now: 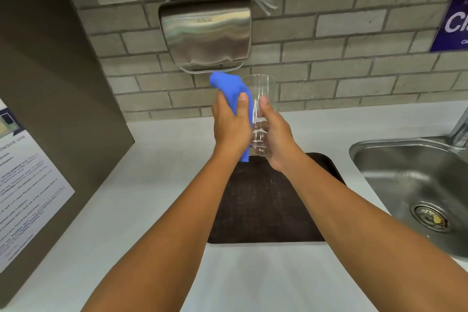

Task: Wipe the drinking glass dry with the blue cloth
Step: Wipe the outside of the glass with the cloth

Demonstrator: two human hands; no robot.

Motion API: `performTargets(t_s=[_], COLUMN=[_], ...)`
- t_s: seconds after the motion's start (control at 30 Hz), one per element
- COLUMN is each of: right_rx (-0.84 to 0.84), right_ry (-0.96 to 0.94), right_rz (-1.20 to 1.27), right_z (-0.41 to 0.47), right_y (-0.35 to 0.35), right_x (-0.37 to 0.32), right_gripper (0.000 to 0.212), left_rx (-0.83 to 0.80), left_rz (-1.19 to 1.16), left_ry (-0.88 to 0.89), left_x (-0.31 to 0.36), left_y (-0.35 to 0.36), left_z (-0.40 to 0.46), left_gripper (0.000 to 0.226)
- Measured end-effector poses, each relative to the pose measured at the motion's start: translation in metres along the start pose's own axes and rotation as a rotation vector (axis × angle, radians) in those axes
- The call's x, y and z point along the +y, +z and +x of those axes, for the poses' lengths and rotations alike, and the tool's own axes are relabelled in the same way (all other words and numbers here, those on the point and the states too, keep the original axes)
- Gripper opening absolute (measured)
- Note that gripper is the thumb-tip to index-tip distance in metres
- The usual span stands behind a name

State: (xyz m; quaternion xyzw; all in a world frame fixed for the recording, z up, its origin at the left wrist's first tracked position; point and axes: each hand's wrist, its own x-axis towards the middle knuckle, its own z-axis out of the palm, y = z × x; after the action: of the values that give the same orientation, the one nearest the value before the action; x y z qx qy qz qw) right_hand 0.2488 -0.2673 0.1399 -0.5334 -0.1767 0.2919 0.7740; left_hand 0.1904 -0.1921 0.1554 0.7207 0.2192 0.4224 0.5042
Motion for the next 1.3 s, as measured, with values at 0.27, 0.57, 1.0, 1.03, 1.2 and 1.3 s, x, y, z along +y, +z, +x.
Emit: performTargets(t_s=[0.27, 0.57, 1.0, 1.03, 1.2, 1.3], right_rx=[-0.15, 0.07, 0.05, 0.03, -0.088, -0.061], right_ry=[0.035, -0.031, -0.114, -0.086, 0.044, 0.082], right_rz=[0.12, -0.014, 0.01, 0.048, 0.12, 0.101], right_z=[-0.001, 0.001, -0.005, -0.006, -0.015, -0.016], right_y=[-0.01, -0.006, -0.007, -0.009, -0.016, -0.017], right_x=[0.002, 0.004, 0.021, 0.021, 0.025, 0.027], right_gripper=[0.07, 0.069, 0.056, 0.059, 0.082, 0.069], left_rx=[-0.092, 0.016, 0.035, 0.002, -0.129, -0.099], left_rz=[-0.307, -0.202, 0.106, 0.079, -0.196, -0.156], left_ry=[-0.278, -0.174, 0.154, 0.106, -0.354, -0.346], left_x=[0.001, -0.005, 0.001, 0.0, -0.015, -0.017], left_y=[-0.006, -0.002, 0.003, 0.002, -0.005, -0.002], left_z=[0.017, 0.01, -0.014, -0.011, 0.003, -0.002], left_gripper=[0.038, 0.045, 0.026, 0.025, 0.027, 0.038])
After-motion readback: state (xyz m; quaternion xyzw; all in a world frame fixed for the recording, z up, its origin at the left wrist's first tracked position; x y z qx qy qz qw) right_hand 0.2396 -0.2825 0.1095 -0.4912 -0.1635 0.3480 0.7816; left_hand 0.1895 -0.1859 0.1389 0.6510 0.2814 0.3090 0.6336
